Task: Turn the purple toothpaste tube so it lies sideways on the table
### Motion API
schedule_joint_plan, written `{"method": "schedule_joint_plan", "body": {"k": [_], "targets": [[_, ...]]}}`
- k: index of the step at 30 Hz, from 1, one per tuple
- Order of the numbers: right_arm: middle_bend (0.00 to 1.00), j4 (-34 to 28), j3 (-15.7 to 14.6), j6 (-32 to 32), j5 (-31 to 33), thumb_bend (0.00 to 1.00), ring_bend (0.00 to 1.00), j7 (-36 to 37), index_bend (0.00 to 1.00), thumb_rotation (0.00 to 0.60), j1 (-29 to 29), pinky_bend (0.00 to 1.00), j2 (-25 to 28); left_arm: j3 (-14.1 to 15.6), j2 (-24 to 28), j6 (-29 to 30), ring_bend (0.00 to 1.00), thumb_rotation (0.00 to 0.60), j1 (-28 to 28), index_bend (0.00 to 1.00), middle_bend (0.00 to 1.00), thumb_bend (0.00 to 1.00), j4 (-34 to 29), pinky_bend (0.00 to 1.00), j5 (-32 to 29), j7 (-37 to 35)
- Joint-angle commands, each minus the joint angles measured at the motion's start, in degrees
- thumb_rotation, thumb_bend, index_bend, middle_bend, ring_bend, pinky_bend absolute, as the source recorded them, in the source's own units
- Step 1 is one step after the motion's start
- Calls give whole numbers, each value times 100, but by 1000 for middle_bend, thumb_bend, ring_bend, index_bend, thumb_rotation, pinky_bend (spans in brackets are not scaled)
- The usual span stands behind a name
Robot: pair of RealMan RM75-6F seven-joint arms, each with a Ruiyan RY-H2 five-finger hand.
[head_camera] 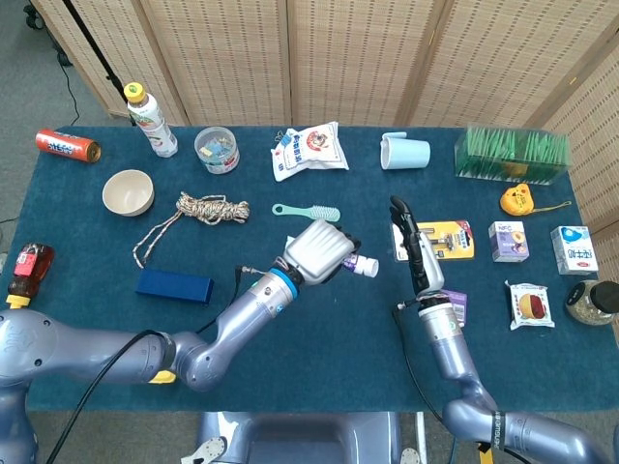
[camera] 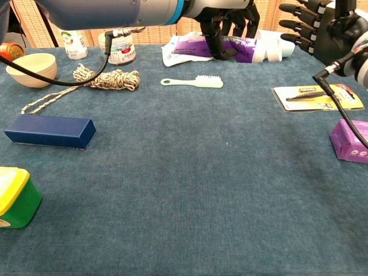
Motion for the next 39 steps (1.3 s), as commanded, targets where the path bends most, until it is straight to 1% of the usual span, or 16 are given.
{"method": "schedule_joint_plan", "body": {"k": [1,7,13,20,28,34,39], "targets": [[0,35,58,-7,28,0,0,-115,0,0,43,0,-62,-17,-85,29,409,600,-93,539,499,707,77,571,-148,115],[0,34,169,52,134,0,0,-355,0,0,63,0,-177,-45,-224,106,409,600,-262,540,499,707,174,571,-443,355],[0,21,234,47,204,0,0,-476,0,0,64,0,-225,-84,-327,194,409,600,-341,539,500,707,221,571,-579,454],[0,65,312,30,255,0,0,-511,0,0,69,0,-302,-181,-506,500,410,600,-391,541,500,707,254,571,-691,563],[0,86,368,71,276,0,0,-569,0,0,61,0,-383,-264,-660,719,411,600,-441,546,499,708,258,571,-866,736],[0,-41,518,-49,410,0,0,-220,0,0,28,0,-400,-326,-749,788,411,600,-460,547,500,707,303,571,-935,813],[0,-65,532,-99,422,0,0,-106,0,0,-3,0,-417,-366,-781,810,411,600,-456,548,500,707,316,571,-936,843]]}}
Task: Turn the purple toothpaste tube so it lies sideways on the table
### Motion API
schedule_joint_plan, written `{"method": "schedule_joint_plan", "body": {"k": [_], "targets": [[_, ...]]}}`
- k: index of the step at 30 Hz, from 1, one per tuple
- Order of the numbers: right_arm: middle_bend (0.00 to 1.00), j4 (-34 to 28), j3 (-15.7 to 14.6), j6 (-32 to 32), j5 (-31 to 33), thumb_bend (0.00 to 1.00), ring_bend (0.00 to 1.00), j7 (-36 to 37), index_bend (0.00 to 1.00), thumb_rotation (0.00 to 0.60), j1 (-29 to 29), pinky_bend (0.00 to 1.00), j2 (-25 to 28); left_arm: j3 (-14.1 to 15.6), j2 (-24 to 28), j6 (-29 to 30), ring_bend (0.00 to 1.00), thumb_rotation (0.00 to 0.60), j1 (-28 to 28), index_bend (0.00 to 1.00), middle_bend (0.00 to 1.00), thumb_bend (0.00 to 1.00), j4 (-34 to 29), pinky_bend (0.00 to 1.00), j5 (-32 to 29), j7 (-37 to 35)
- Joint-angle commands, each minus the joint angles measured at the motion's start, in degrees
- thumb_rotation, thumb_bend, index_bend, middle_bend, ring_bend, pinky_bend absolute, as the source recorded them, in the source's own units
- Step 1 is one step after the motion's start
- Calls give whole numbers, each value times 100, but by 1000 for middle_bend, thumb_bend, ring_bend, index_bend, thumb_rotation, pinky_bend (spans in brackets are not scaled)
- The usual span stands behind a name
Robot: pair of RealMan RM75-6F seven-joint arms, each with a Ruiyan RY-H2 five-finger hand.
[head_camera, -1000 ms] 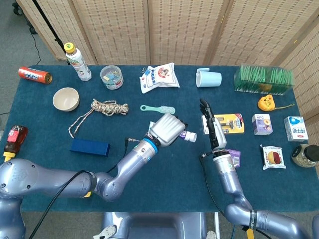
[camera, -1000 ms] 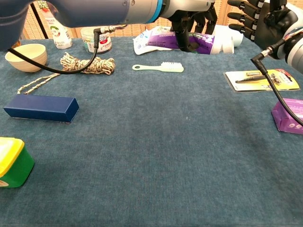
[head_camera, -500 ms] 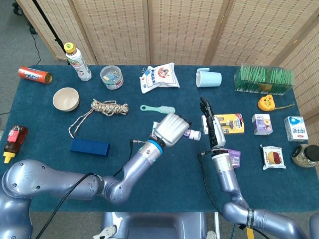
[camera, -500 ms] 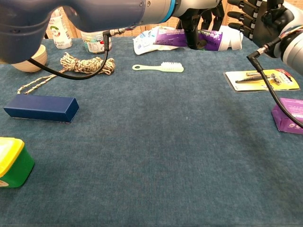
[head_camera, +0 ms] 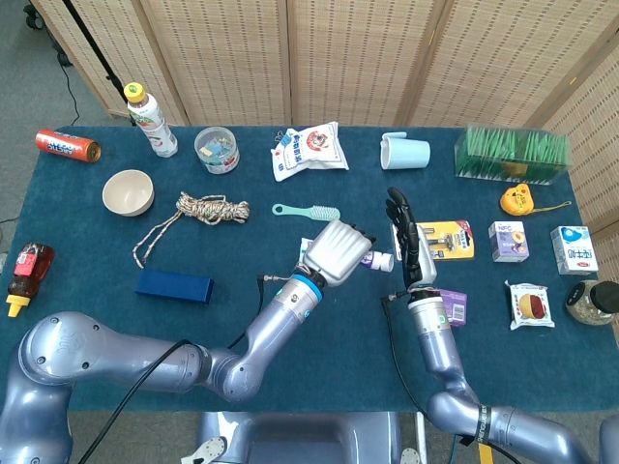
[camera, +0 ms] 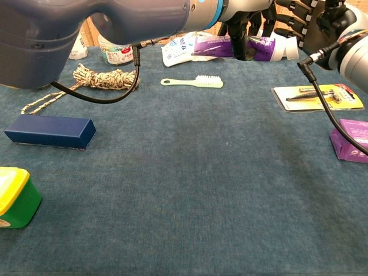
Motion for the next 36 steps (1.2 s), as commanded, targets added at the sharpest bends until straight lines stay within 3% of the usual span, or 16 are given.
{"method": "schedule_joint_plan", "body": {"k": [1,20,36], "targets": [[0,-30,23,-26,26,0,0,95,0,0,-23,0,-19,-12,-8,8,411,600,2,548,500,707,1,571,-3,18],[0,-55,244,-47,179,0,0,323,0,0,-43,0,-259,-167,-312,231,411,600,-67,549,500,707,139,571,-69,285],[0,-118,450,-194,275,0,0,773,0,0,-124,0,-279,-216,-640,517,411,600,124,555,500,707,351,571,380,90]]}}
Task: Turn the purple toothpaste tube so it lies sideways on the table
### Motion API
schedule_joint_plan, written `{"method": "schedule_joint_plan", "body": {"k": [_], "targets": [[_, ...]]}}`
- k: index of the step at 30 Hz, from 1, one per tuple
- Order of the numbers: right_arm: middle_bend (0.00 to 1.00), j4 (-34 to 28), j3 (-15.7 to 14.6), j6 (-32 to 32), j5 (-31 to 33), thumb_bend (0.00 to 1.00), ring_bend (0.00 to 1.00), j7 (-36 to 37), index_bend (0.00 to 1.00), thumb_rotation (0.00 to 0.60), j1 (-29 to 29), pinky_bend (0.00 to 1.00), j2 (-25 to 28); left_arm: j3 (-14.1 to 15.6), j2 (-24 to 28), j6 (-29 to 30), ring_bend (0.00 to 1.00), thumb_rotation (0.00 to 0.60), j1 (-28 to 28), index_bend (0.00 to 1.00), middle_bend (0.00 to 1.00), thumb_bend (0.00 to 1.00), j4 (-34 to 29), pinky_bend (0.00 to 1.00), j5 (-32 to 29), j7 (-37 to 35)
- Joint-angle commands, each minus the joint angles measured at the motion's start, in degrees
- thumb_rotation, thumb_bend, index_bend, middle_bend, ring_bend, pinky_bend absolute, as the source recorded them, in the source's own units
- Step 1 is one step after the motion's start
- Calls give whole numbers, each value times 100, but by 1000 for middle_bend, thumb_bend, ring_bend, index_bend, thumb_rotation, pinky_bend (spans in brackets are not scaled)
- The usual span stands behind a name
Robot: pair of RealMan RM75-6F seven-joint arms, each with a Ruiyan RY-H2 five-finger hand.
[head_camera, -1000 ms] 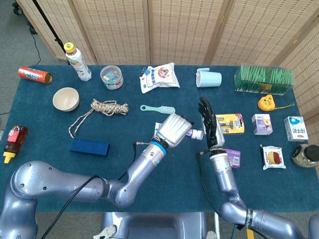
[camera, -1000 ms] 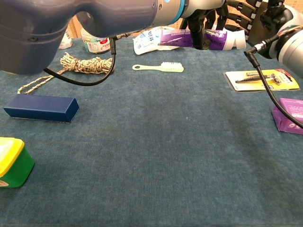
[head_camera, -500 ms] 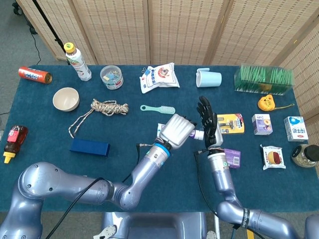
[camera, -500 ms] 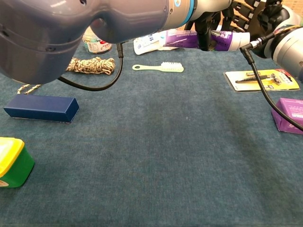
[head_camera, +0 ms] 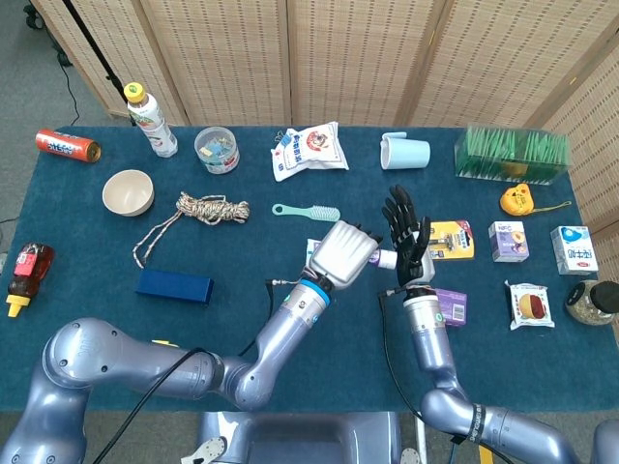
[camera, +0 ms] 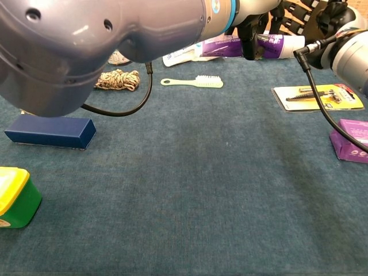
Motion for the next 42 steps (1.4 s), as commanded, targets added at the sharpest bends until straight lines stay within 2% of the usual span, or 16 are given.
{"method": "schedule_joint_plan", "body": {"k": [1,20,42], "targets": [[0,0,33,-26,-6,0,0,54,0,0,-3,0,-9,-10,-91,62,411,600,55,555,500,707,72,571,109,-61],[0,-89,148,-180,-3,0,0,302,0,0,-14,0,9,-126,-324,106,411,600,254,555,500,706,245,571,545,-75],[0,-19,115,-163,-127,0,0,270,0,0,-49,0,62,-198,-282,2,411,600,426,555,500,707,209,571,612,80]]}}
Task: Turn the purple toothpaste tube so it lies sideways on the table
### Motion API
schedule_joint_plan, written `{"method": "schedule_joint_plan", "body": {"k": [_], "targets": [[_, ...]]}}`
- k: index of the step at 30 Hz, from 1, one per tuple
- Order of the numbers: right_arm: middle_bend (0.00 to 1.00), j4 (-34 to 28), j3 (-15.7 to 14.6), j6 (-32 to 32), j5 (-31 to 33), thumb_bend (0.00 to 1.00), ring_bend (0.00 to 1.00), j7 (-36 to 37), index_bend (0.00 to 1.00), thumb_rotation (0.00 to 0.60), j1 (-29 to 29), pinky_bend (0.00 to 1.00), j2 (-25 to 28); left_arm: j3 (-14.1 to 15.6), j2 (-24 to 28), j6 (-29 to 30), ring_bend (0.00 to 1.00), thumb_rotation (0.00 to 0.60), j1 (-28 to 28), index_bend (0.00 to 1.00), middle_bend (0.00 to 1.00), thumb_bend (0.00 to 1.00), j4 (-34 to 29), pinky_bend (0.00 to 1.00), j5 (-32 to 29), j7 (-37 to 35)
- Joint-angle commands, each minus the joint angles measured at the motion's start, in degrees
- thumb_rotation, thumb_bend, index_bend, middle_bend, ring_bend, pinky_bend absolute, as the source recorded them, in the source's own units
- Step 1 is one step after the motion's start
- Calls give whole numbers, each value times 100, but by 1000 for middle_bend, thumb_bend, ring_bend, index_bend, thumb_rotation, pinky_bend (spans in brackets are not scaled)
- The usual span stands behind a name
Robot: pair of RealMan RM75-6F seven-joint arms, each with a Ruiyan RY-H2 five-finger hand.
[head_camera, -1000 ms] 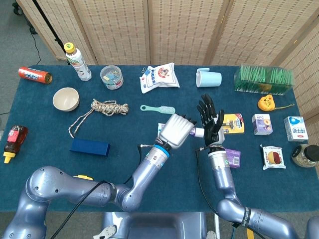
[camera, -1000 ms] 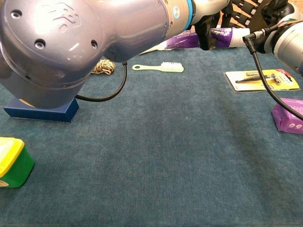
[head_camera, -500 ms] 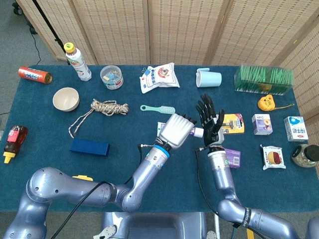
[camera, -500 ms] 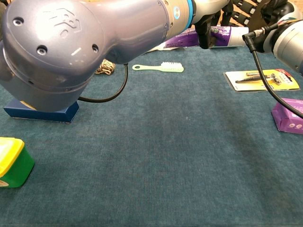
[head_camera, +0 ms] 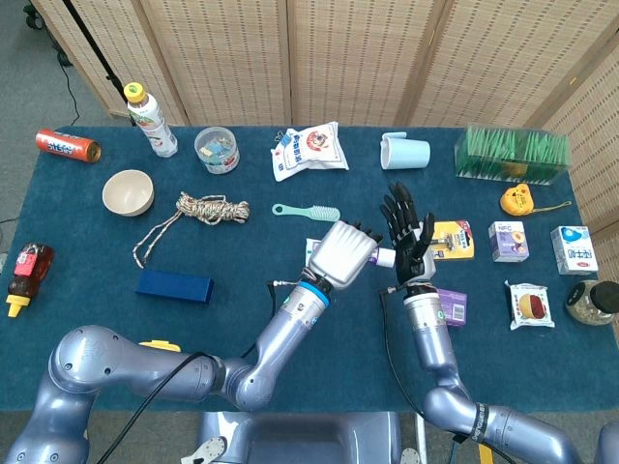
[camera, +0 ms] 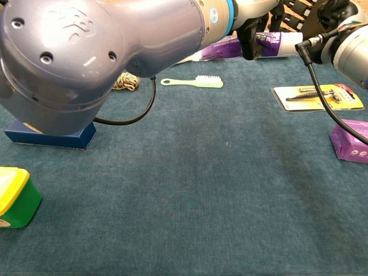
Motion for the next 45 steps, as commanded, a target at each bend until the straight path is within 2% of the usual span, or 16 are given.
{"method": "schedule_joint_plan", "body": {"k": [1,15,21,32,41,45], "targets": [[0,26,-6,5,-22,0,0,-19,0,0,0,0,13,13,30,-16,410,600,30,555,500,707,-21,571,9,6],[0,158,-91,-7,-122,0,0,-187,0,0,-36,0,198,228,382,-158,401,600,329,555,499,706,-403,571,183,-83],[0,215,-138,-63,-179,0,0,-297,0,0,-113,0,484,504,554,-363,392,600,523,554,498,706,-508,571,212,-174],[0,260,-192,-102,-175,0,0,-320,0,0,-194,0,730,778,465,-563,382,600,687,535,482,707,-353,571,191,-272],[0,359,-199,-97,-178,0,0,-229,0,0,-223,0,810,974,398,-740,299,600,696,407,386,702,-309,561,-129,-47],[0,458,-162,-128,-143,0,0,-202,0,0,-184,0,822,1030,456,-838,180,600,653,255,250,685,-381,432,-430,120]]}}
